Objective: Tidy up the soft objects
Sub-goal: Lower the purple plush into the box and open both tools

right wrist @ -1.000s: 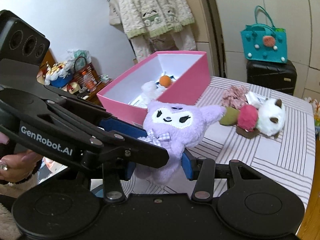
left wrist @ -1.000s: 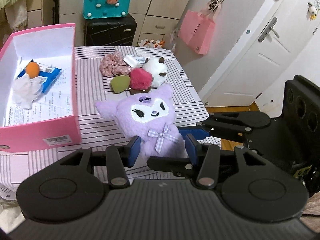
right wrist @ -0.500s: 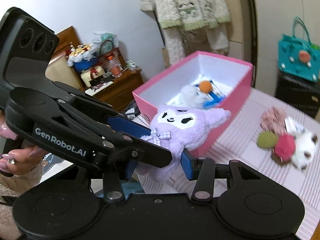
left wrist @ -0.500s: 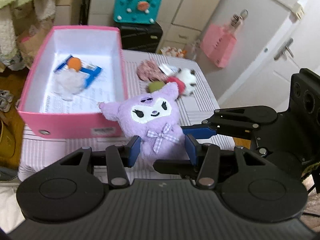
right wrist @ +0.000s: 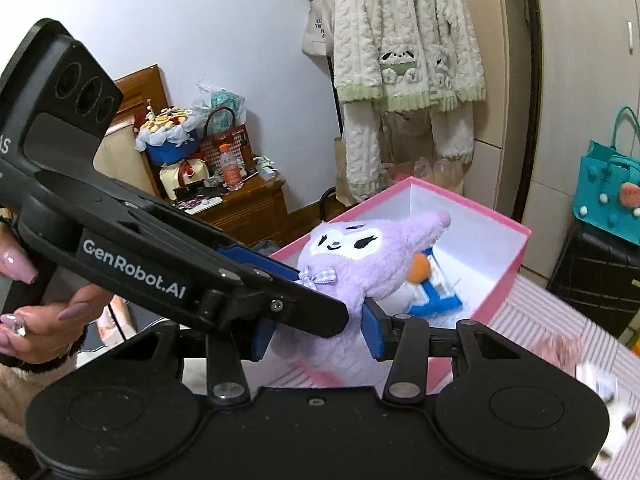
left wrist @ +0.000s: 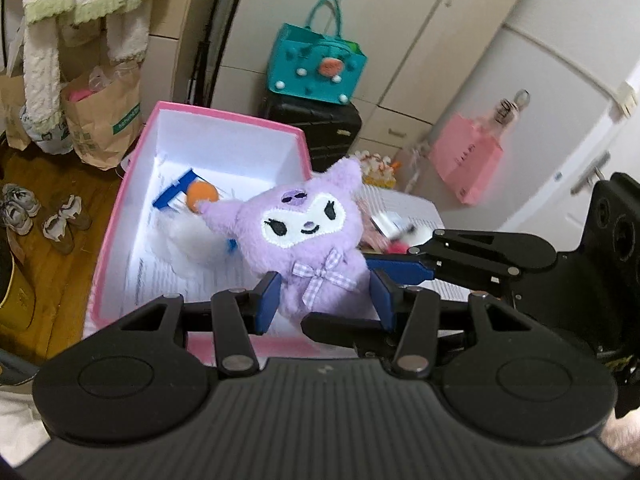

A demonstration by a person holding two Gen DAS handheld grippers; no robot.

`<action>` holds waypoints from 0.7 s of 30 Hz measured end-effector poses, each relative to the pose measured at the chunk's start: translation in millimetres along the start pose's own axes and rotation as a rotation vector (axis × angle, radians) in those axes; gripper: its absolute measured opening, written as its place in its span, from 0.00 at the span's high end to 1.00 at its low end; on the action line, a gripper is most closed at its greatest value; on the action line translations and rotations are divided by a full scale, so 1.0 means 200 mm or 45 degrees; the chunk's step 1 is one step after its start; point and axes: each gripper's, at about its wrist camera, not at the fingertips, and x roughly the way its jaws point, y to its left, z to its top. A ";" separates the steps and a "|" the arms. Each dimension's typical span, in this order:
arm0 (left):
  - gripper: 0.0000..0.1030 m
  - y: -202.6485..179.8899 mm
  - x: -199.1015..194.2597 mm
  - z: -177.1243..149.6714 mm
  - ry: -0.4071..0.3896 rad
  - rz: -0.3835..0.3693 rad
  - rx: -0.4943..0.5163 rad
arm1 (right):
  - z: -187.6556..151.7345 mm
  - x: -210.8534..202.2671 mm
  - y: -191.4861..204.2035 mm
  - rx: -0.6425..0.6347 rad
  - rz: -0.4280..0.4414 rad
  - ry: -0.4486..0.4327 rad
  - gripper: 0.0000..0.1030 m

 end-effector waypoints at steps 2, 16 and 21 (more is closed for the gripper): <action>0.54 0.06 0.06 0.05 0.001 0.012 -0.036 | 0.05 0.08 -0.05 0.001 0.006 0.007 0.51; 0.54 0.43 0.49 0.32 0.084 0.145 -0.254 | 0.25 0.66 -0.40 -0.073 0.117 0.130 0.51; 0.54 0.46 0.62 0.38 0.140 0.159 -0.273 | 0.28 0.77 -0.51 -0.044 0.121 0.182 0.51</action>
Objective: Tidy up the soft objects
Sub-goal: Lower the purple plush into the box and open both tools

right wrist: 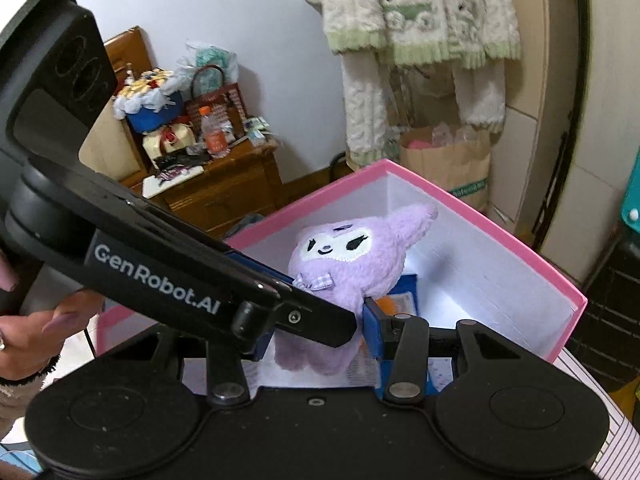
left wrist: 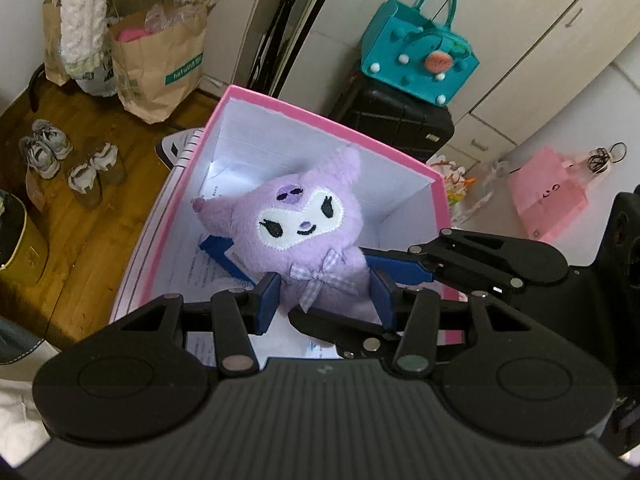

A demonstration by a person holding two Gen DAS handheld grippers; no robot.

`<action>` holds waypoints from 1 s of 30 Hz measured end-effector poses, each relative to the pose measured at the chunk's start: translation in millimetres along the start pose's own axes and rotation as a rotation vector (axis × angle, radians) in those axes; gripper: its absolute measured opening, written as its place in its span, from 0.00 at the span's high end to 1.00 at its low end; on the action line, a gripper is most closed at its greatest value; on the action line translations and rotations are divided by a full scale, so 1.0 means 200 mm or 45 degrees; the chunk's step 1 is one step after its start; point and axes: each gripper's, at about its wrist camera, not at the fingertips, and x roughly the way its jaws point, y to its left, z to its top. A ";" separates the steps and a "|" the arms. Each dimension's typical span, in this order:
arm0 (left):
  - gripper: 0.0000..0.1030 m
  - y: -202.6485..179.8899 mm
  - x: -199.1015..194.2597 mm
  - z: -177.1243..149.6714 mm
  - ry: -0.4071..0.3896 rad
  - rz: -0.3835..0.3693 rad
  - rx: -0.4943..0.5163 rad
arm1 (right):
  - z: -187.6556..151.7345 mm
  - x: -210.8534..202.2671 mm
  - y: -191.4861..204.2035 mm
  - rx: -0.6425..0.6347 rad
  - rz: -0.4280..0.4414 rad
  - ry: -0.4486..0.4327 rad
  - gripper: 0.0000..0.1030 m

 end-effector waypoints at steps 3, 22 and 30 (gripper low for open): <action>0.54 -0.05 0.04 0.04 0.020 0.006 0.036 | -0.01 0.02 -0.05 0.051 -0.029 -0.004 0.51; 0.49 -0.14 0.24 0.12 0.162 0.005 0.174 | -0.05 0.06 -0.13 0.258 -0.280 0.061 0.44; 0.37 -0.17 0.07 0.03 0.026 0.062 0.259 | -0.07 0.02 -0.06 0.121 -0.382 0.071 0.41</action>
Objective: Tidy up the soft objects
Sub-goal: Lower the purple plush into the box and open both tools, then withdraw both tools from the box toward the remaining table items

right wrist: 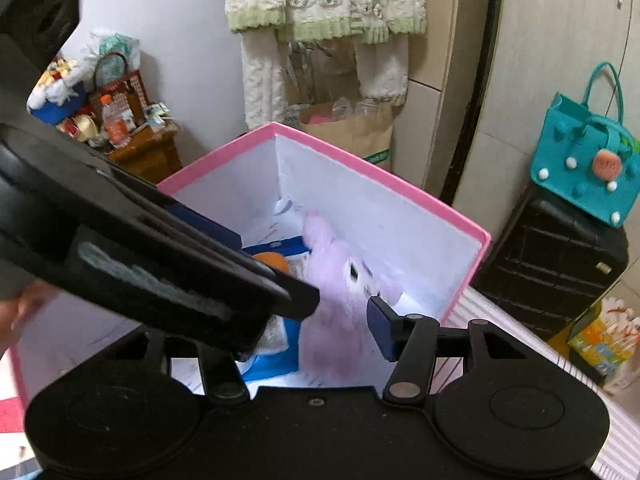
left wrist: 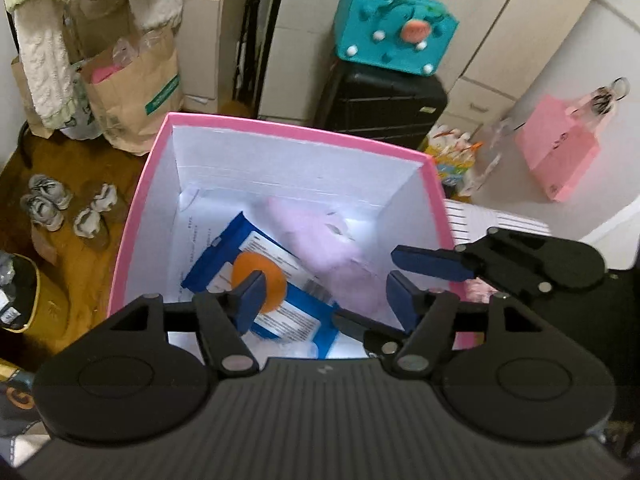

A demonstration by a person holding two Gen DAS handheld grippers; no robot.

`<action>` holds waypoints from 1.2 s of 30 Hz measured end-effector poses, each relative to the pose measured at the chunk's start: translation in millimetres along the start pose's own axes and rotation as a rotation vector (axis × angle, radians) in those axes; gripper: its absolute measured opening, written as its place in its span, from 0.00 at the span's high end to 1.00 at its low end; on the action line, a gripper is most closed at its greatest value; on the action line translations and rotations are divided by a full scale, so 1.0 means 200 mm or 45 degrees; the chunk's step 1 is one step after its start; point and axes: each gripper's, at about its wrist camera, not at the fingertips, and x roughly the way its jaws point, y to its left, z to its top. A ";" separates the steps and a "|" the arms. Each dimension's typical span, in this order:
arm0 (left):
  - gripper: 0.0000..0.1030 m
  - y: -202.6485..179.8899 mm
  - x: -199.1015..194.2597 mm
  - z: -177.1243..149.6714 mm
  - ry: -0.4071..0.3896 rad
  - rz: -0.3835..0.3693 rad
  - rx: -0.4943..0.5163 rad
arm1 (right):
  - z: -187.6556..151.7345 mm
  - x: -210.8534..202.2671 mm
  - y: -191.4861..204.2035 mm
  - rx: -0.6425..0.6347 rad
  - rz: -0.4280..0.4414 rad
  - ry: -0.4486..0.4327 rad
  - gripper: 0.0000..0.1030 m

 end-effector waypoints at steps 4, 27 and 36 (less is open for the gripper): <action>0.36 -0.03 -0.09 -0.06 -0.038 0.034 0.071 | -0.07 -0.13 -0.03 0.010 0.075 -0.036 0.41; 0.29 -0.36 -0.71 -0.49 -0.112 0.068 0.328 | -0.40 -0.92 0.14 -0.093 0.174 -0.180 0.40; 0.25 -0.55 -0.84 -0.66 -0.106 0.043 0.468 | -0.56 -1.14 0.20 -0.141 0.189 -0.220 0.40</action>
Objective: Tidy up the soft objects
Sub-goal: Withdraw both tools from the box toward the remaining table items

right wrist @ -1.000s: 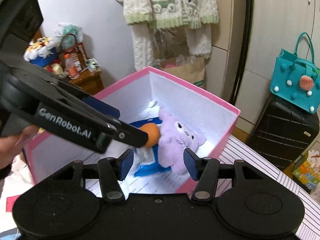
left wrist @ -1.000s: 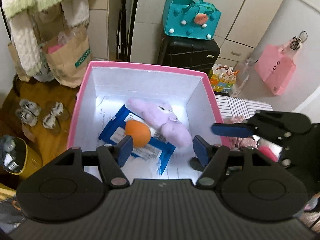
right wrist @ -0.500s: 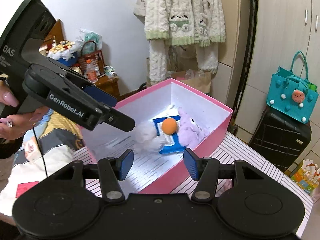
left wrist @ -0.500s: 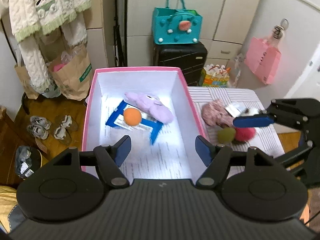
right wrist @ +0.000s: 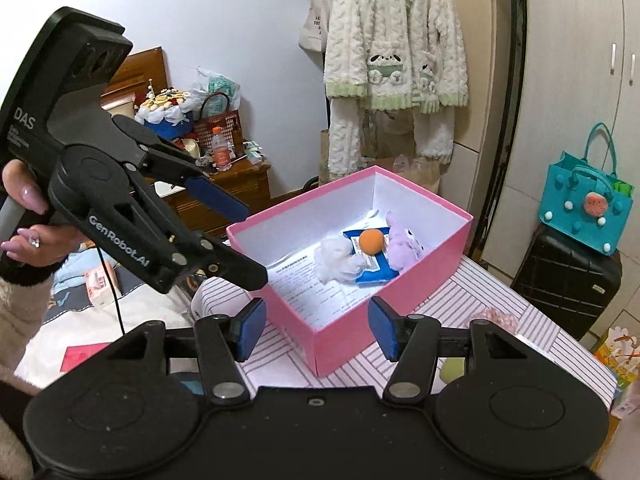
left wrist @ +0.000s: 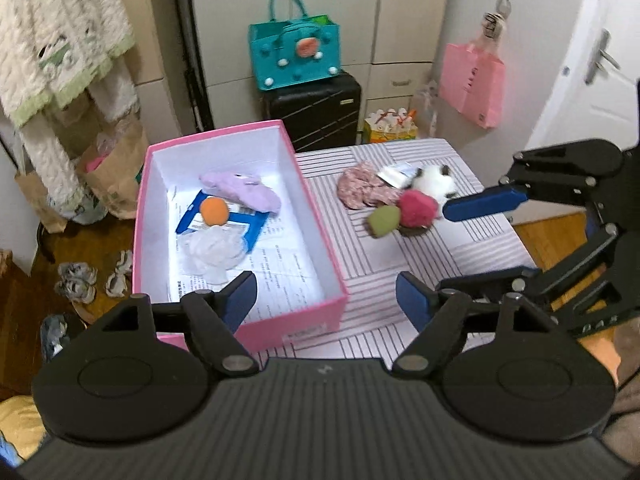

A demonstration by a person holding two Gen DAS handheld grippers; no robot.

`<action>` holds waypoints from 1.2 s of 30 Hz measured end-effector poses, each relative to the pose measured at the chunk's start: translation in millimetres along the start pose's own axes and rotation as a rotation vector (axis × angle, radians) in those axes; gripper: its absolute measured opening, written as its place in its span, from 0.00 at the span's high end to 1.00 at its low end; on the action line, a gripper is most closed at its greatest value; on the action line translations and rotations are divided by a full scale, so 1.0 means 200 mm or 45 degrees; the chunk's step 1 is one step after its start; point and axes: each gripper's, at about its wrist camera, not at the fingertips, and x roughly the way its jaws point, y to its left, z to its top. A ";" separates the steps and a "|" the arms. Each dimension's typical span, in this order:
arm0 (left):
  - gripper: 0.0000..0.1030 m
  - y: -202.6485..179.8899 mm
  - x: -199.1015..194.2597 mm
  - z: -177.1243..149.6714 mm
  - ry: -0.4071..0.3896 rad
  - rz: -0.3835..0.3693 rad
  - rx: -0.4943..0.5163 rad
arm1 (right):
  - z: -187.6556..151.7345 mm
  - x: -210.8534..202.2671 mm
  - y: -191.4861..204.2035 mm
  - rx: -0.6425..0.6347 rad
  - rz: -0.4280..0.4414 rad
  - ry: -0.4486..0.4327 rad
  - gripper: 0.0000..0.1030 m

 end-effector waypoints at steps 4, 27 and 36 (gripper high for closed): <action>0.22 -0.09 -0.05 -0.02 0.007 -0.031 0.057 | -0.07 -0.08 0.01 0.009 -0.014 -0.003 0.39; 0.18 -0.50 0.29 -0.07 0.095 -0.260 0.230 | -0.60 -0.24 -0.19 0.217 -0.116 0.076 0.34; 0.18 -0.50 0.56 0.01 -0.012 -0.263 0.179 | -0.77 -0.09 -0.40 0.239 -0.205 -0.051 0.34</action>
